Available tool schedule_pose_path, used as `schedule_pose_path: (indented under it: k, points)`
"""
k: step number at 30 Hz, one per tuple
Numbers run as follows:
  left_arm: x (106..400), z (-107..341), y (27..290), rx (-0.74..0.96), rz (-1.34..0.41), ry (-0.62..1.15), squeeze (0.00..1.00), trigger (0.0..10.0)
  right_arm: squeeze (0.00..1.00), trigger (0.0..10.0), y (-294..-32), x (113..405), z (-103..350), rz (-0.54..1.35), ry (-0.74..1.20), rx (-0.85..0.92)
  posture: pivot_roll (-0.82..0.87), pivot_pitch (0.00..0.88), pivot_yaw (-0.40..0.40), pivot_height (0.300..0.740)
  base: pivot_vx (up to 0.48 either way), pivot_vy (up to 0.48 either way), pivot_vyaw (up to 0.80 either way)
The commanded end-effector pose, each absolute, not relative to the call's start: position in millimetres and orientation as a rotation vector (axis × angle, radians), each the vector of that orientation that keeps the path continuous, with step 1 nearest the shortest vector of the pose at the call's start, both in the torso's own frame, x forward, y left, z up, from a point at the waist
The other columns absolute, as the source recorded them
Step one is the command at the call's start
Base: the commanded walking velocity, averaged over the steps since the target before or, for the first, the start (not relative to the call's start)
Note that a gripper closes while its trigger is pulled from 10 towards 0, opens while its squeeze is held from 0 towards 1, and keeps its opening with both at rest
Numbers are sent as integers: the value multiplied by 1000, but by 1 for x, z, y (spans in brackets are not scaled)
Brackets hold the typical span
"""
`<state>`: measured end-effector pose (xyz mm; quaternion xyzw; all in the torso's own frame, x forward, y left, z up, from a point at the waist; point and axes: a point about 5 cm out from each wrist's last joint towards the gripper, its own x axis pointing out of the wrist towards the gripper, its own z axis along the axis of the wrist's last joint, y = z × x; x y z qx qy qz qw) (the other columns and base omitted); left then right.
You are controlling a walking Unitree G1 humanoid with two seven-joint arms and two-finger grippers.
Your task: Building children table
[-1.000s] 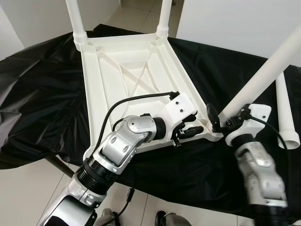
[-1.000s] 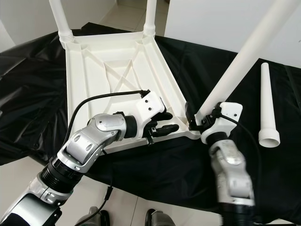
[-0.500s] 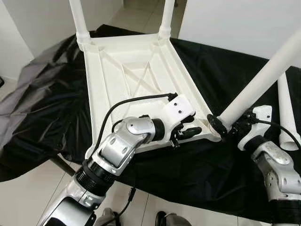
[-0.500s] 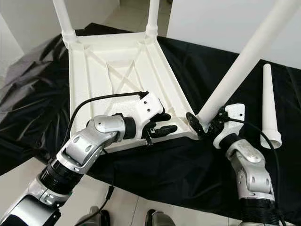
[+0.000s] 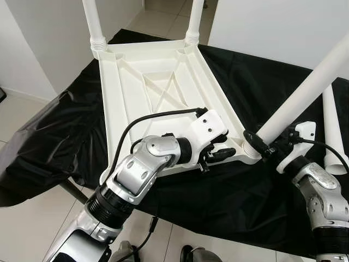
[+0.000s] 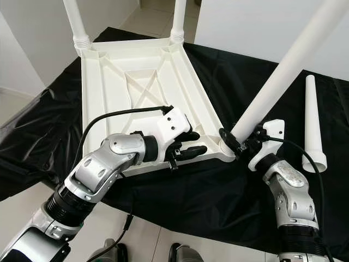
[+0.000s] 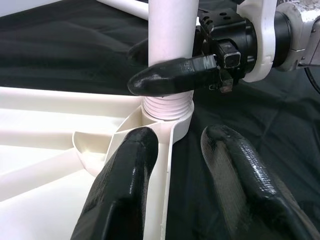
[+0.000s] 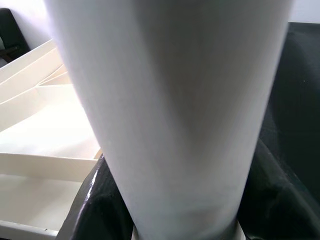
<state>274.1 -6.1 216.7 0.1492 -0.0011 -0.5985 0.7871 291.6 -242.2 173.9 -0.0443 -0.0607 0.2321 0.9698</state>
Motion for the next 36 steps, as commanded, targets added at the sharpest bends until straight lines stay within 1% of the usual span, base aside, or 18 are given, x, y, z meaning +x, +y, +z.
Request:
schedule_pose_path:
  k: [1, 4, 6, 10, 14, 18, 25, 27, 32, 35, 36]
  points:
    - [270, 214, -9, 321, -1310, 9, 0, 10000, 0, 10000, -247, 289, 164, 446, -84, -74, 29, 152, -40, 740, 0, 0, 0]
    - [270, 214, -9, 320, -1312, 10, 0, 10000, 0, 10000, -241, 289, 162, 415, -77, -48, 22, 152, -43, 740, 0, 0, 0]
    - [269, 213, -9, 319, -1314, 12, 0, 10000, 0, 10000, -231, 286, 162, 376, -86, -20, 21, 152, -47, 740, 0, 0, 0]
    - [270, 212, -9, 319, -1307, 8, 0, 10000, 0, 10000, -220, 284, 161, 329, -84, 18, 17, 150, -49, 740, 0, 0, 0]
    - [271, 211, -9, 323, -1302, 4, 0, 10000, 0, 10000, -211, 281, 161, 315, -102, 24, 14, 147, -51, 740, 0, 0, 0]
    - [272, 210, -9, 326, -1286, -8, 0, 10000, 0, 10000, -197, 273, 155, 219, -107, 31, 13, 144, -53, 740, 0, 0, 0]
    - [275, 206, -8, 318, -1260, -15, 0, 10000, 0, 10000, -188, 268, 155, 156, -96, 39, 8, 143, -53, 740, 0, 0, 0]
    - [275, 201, -8, 316, -1257, -4, 0, 10000, 0, 10000, -185, 265, 154, 85, -91, 53, 7, 141, -53, 740, 0, 0, 0]
    - [275, 196, -6, 321, -1252, 11, 0, 10000, 0, 10000, -185, 263, 155, 2, -96, 55, 4, 137, -53, 740, 0, 0, 0]
    - [275, 194, -4, 315, -1245, 17, 0, 10000, 0, 10000, -183, 259, 153, -135, -97, 83, 5, 131, -56, 740, 0, 0, 0]
    - [275, 194, -4, 315, -1245, 17, 0, 10000, 0, 10000, -183, 259, 153, -135, -97, 83, 5, 131, -56, 740, 0, 0, 0]
